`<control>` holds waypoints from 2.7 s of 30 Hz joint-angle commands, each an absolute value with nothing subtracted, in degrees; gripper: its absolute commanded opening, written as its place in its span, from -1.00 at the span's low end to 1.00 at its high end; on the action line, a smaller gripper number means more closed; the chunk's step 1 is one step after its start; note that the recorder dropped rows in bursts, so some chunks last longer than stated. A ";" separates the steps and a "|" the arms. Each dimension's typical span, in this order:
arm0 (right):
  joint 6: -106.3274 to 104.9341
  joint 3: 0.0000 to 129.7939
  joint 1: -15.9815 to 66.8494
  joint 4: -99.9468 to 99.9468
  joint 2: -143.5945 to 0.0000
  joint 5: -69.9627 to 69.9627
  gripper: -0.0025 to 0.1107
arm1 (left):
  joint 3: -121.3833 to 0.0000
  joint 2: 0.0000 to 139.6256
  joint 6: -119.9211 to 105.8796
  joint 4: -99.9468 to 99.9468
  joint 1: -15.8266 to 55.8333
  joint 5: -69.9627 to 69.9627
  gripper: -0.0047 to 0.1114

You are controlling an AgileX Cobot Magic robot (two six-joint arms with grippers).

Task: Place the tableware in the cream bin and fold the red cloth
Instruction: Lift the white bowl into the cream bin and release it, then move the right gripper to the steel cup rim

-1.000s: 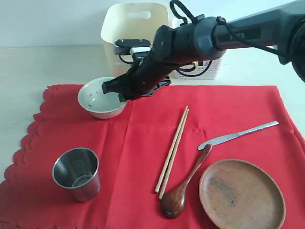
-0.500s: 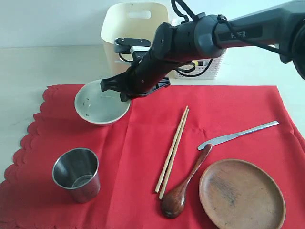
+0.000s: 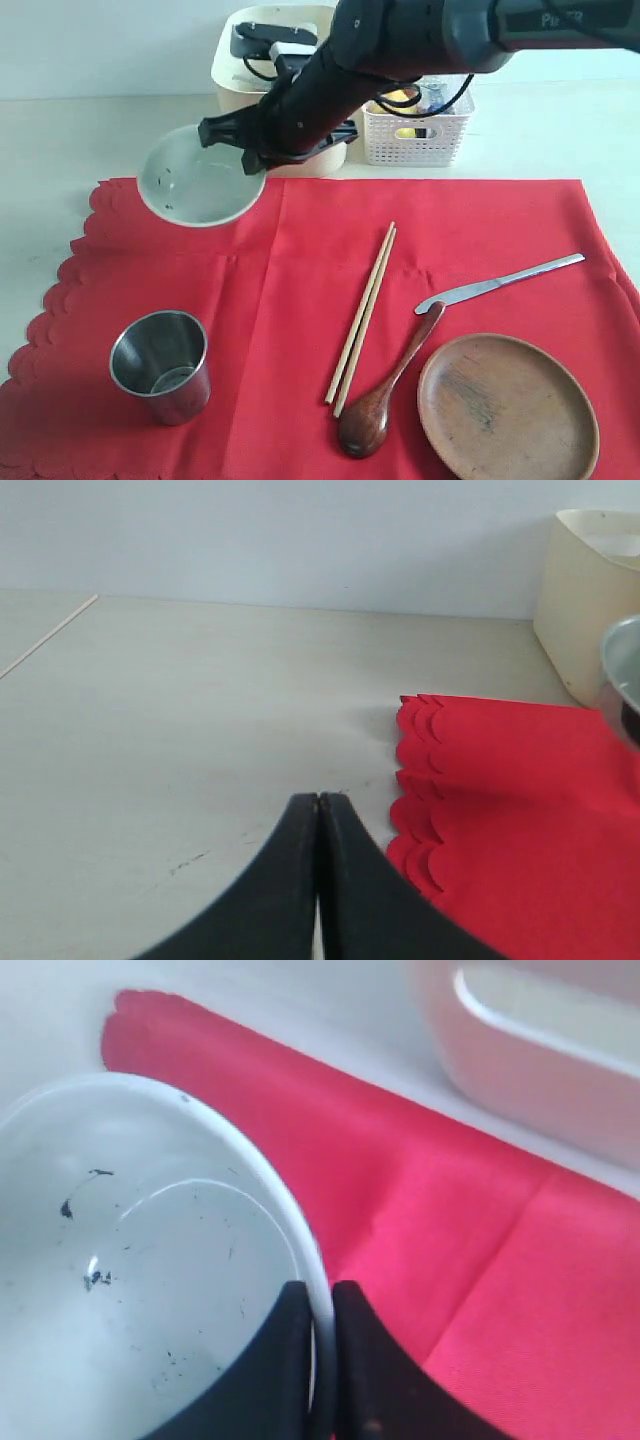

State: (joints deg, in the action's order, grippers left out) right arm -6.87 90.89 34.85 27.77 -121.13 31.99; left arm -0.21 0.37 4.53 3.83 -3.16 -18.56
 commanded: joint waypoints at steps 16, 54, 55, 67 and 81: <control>-8.30 94.13 28.86 28.26 -110.84 18.43 -0.96 | 0.00 0.00 4.79 3.72 -2.83 -18.35 -0.90; -8.53 99.34 24.20 27.35 -120.84 11.02 0.25 | 0.00 0.00 4.79 3.72 -2.83 -18.35 -0.90; -8.53 99.34 24.20 27.35 -120.71 11.26 0.30 | 0.00 0.00 4.79 3.72 -2.83 -18.35 -0.90; -8.93 99.34 24.20 14.76 -112.88 25.83 0.27 | 0.00 0.00 4.79 3.72 -2.83 -18.35 -0.90; -17.63 99.34 24.34 16.87 -106.52 45.40 0.06 | 0.00 0.00 4.79 3.72 -2.83 -18.35 -0.90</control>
State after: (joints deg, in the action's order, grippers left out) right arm -14.17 98.81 24.48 14.77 -107.34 42.07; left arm -0.21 0.37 4.53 3.83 -3.16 -18.56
